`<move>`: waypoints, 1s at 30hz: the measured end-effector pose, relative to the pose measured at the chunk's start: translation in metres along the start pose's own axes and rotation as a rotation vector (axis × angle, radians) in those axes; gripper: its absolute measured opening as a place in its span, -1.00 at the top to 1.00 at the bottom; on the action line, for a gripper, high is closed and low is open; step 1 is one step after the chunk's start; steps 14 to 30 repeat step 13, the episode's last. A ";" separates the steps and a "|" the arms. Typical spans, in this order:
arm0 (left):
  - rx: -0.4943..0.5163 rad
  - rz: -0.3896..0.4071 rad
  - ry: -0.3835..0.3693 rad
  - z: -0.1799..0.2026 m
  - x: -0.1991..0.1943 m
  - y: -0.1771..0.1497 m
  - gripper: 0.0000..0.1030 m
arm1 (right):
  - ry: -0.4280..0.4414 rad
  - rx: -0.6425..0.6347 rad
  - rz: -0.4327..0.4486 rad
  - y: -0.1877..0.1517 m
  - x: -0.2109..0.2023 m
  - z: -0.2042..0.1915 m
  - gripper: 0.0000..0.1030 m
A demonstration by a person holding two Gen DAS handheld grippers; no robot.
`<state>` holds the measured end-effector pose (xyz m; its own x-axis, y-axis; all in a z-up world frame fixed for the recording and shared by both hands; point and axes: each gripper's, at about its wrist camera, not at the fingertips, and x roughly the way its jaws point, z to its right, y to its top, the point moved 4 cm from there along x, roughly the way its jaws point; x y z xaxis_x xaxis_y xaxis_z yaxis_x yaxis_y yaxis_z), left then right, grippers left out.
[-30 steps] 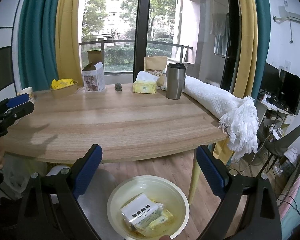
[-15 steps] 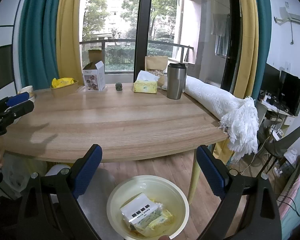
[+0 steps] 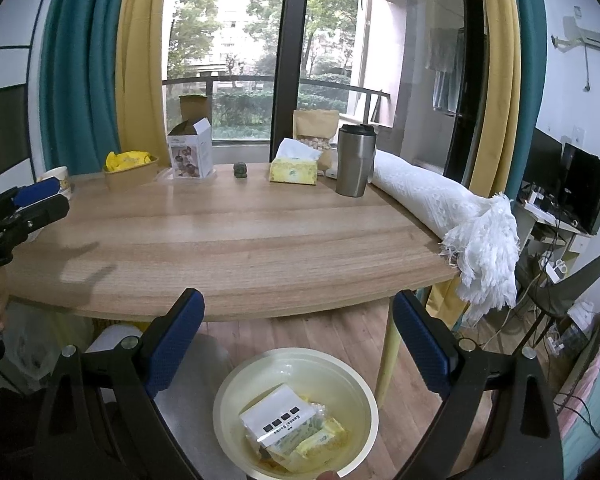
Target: Collect trash
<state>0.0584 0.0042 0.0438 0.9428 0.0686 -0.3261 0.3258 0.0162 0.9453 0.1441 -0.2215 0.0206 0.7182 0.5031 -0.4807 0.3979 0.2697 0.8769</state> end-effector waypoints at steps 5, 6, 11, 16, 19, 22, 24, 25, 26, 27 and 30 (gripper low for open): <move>-0.001 -0.002 -0.001 0.001 0.000 0.000 -0.55 | -0.002 -0.003 0.000 -0.001 0.000 0.000 -0.84; -0.001 -0.002 -0.001 0.001 0.000 0.000 -0.55 | -0.001 -0.002 0.000 0.000 0.001 0.000 -0.84; -0.001 -0.007 -0.012 0.003 0.003 -0.002 -0.55 | 0.002 0.003 -0.004 -0.001 0.000 0.002 -0.84; 0.002 -0.009 -0.023 0.004 0.003 -0.003 -0.55 | 0.000 0.002 -0.007 -0.001 0.001 0.002 -0.84; 0.002 -0.009 -0.023 0.004 0.003 -0.003 -0.55 | 0.000 0.002 -0.007 -0.001 0.001 0.002 -0.84; 0.002 -0.009 -0.023 0.004 0.003 -0.003 -0.55 | 0.000 0.002 -0.007 -0.001 0.001 0.002 -0.84; 0.002 -0.009 -0.023 0.004 0.003 -0.003 -0.55 | 0.000 0.002 -0.007 -0.001 0.001 0.002 -0.84; 0.002 -0.009 -0.023 0.004 0.003 -0.003 -0.55 | 0.000 0.002 -0.007 -0.001 0.001 0.002 -0.84; 0.002 -0.009 -0.023 0.004 0.003 -0.003 -0.55 | 0.000 0.002 -0.007 -0.001 0.001 0.002 -0.84; 0.002 -0.009 -0.023 0.004 0.003 -0.003 -0.55 | 0.000 0.002 -0.007 -0.001 0.001 0.002 -0.84; 0.002 -0.009 -0.023 0.004 0.003 -0.003 -0.55 | 0.000 0.002 -0.007 -0.001 0.001 0.002 -0.84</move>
